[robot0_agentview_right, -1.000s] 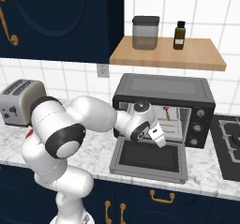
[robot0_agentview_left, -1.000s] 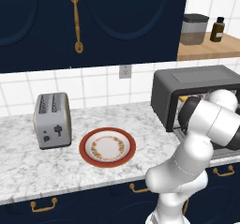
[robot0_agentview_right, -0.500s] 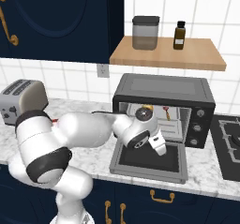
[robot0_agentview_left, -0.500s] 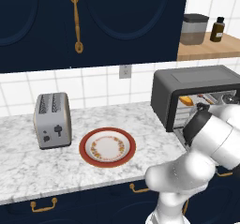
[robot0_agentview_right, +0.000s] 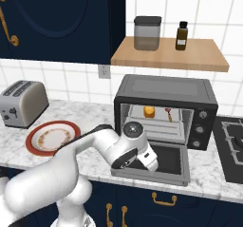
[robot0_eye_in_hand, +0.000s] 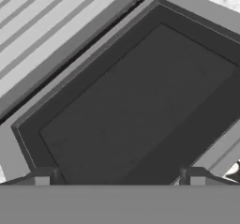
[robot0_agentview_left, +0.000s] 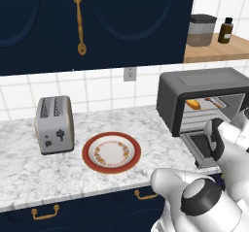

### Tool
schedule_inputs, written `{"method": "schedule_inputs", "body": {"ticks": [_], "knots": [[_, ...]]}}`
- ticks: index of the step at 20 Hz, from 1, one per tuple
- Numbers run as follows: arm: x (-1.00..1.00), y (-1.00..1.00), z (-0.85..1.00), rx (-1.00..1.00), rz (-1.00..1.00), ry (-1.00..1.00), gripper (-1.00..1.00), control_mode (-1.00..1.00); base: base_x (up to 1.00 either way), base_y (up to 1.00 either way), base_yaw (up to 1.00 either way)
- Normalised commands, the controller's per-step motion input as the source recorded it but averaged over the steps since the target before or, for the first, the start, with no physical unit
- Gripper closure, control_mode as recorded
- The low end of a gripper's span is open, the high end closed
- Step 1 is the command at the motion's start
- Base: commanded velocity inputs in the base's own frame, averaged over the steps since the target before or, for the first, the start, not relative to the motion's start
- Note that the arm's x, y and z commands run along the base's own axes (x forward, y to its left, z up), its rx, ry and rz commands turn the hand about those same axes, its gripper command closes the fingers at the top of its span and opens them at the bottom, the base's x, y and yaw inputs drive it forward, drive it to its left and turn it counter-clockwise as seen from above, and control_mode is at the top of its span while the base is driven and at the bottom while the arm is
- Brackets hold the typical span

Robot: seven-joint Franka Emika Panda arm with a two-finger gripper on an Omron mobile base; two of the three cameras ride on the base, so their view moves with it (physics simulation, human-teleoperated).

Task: Pick up the kebab skewer and baguette bread, and place them inside the toaster oven. Close the toaster oven door and start by setting the timer.

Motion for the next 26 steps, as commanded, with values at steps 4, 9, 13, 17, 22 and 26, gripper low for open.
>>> {"method": "schedule_inputs", "body": {"ticks": [4,9,13,17,22,26], "knots": [[-0.52,0.05,-0.01,-0.14,0.16,0.22,-1.0,-1.0,0.0,0.0,0.0],[-0.16,0.07,-0.11,-0.12,0.15,0.25,-1.0,-1.0,0.0,0.0,0.0],[-0.33,0.0,-0.26,0.0,0.29,0.03,-1.0,-1.0,0.0,0.0,0.0],[-0.43,-0.03,-0.14,0.0,0.31,0.1,-1.0,-1.0,0.0,0.0,0.0],[-0.13,-0.01,-0.29,0.0,0.31,0.13,-1.0,-1.0,0.0,0.0,0.0],[0.0,0.0,-0.54,0.0,0.27,0.11,-1.0,-1.0,0.0,0.0,0.0]]}}
